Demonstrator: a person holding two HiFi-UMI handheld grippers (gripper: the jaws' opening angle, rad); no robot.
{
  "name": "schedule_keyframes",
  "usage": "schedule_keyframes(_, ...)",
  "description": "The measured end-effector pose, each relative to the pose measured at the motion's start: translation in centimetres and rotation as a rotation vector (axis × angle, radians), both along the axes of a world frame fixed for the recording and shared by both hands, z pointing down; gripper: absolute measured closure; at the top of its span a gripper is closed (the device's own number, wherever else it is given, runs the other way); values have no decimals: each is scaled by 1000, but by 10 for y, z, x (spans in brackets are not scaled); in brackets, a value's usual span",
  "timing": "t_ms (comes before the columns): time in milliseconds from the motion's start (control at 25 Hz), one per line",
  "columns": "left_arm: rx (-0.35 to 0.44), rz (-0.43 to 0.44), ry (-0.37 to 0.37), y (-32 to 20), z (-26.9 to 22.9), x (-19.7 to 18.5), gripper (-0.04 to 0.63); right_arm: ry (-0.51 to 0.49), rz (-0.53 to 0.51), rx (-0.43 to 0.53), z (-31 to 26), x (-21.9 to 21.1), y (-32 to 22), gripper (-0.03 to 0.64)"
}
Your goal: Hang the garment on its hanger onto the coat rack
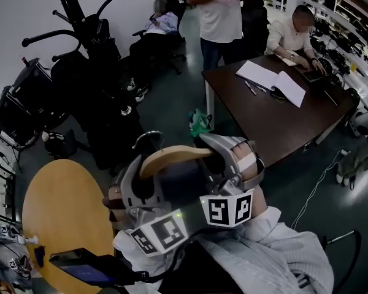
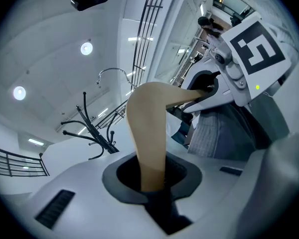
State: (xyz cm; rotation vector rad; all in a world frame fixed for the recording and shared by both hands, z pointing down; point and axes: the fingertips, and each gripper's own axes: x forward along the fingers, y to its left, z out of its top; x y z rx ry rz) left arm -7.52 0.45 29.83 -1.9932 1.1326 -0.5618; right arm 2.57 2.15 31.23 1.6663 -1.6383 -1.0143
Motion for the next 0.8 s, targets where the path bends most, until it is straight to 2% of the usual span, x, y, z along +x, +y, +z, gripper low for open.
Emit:
schedule_keyframes(280, 27, -179, 21, -71, -25, 45, 537, 20, -160, 27, -25, 47, -86, 566)
schedule_keyframes(480, 44, -299, 45, -110, -37, 55, 537, 45, -278, 57, -41, 57, -138, 566)
schedule_keyframes(800, 32, -371, 47, -179, -32, 54, 537, 44, -347, 62, -38, 54, -214, 563)
